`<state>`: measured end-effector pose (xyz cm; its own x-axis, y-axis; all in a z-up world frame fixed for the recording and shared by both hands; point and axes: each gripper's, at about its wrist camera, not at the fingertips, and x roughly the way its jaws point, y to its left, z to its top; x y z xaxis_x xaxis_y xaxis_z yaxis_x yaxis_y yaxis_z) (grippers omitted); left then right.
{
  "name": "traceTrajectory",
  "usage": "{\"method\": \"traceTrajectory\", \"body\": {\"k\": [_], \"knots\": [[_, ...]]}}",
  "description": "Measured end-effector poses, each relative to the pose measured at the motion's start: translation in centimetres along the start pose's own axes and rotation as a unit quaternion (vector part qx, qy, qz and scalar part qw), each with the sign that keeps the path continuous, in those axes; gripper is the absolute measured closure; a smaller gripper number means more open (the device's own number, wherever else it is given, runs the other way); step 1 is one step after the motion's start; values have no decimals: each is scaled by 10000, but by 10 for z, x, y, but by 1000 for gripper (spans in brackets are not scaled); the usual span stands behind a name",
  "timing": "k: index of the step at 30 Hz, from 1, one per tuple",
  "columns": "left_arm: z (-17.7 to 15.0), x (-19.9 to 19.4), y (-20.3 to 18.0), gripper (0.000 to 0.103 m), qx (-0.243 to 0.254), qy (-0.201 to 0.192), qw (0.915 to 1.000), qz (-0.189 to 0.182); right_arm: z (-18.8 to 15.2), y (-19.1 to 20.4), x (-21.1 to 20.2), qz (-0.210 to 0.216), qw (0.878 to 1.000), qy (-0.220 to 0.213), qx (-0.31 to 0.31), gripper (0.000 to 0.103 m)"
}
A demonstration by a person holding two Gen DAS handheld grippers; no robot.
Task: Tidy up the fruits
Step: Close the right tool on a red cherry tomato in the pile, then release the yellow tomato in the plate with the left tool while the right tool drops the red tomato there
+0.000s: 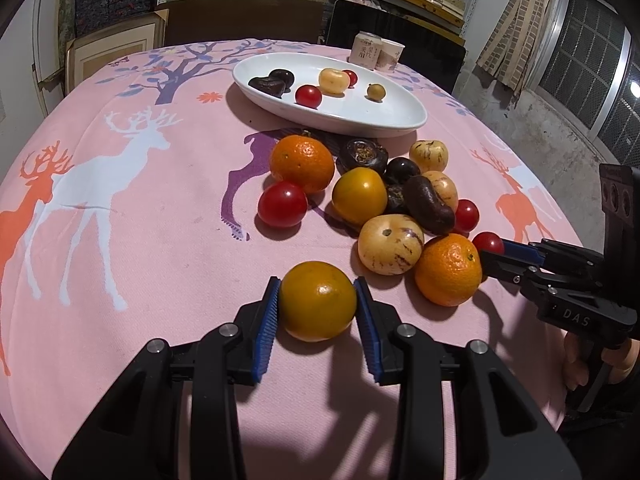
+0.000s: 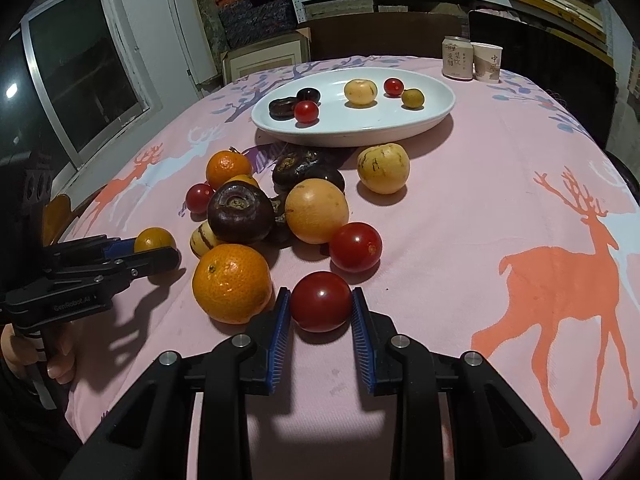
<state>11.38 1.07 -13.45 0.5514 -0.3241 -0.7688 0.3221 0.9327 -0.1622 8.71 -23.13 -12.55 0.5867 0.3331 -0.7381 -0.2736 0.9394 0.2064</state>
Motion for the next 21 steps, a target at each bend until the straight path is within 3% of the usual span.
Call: {"method": "traceTrajectory", "body": {"k": [15,21], "knots": [[-2,-12,-2,67,36,-240,9996,119,-10,-10,-18,138,9995,-131,246,72],[19,-22,-15,67,223,-284,9993,11,11,-25,-37,141,9991,-282,286,72]]}}
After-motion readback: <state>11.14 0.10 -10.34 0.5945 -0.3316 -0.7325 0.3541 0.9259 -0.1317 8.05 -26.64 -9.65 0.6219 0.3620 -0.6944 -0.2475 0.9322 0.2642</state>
